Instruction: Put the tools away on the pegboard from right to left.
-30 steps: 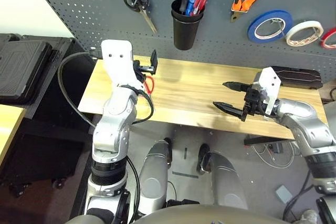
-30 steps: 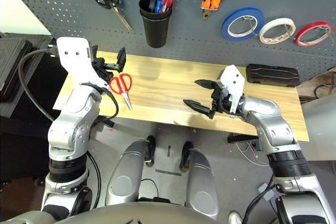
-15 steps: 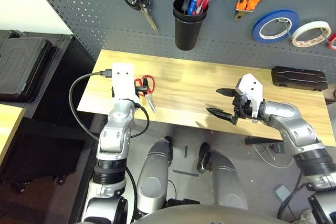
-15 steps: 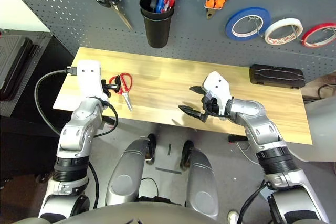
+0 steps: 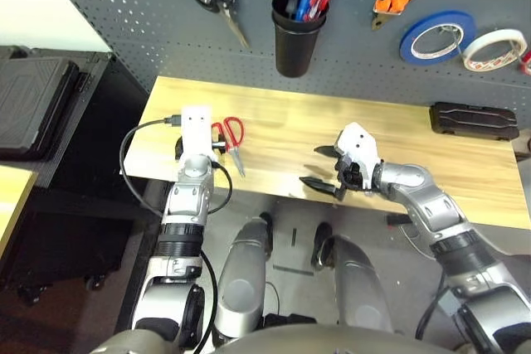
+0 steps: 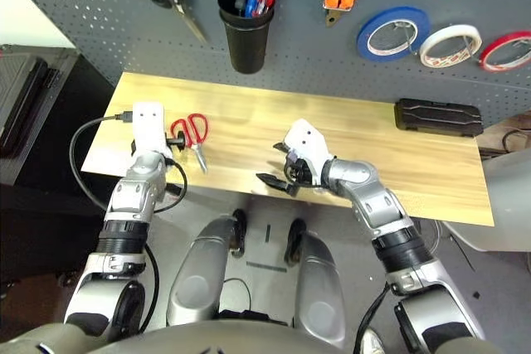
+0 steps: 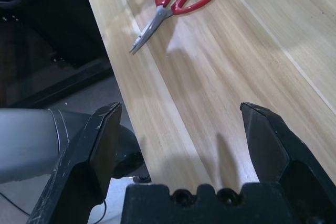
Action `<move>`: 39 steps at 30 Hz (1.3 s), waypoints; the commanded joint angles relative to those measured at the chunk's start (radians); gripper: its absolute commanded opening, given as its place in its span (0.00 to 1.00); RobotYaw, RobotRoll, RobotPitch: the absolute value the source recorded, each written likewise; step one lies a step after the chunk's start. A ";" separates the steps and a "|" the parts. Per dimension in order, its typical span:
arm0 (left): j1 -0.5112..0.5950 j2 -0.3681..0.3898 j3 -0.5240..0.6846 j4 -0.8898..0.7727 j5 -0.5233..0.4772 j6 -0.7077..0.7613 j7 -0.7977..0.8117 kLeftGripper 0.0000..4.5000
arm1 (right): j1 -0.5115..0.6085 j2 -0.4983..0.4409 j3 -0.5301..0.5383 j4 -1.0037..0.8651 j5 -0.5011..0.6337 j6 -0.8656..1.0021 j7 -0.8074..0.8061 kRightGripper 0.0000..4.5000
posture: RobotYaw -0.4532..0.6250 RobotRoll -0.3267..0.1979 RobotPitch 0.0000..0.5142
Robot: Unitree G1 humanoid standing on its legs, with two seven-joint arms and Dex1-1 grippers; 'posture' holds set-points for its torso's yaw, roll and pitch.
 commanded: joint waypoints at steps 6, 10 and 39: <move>-0.110 0.014 0.044 0.346 -0.001 -0.155 0.035 0.99 | 0.021 -0.014 0.008 -0.122 0.009 0.087 -0.009 1.00 | 0.57 0.62 0.67; -0.166 0.025 0.047 0.499 -0.008 -0.217 0.018 0.99 | 0.025 -0.035 0.005 -0.144 0.007 0.104 -0.003 1.00 | 0.56 0.62 0.67; -0.098 -0.052 0.125 0.139 -0.102 -0.178 0.123 0.00 | -0.062 -0.064 0.009 -0.007 -0.001 0.000 0.056 1.00 | 0.64 0.62 0.57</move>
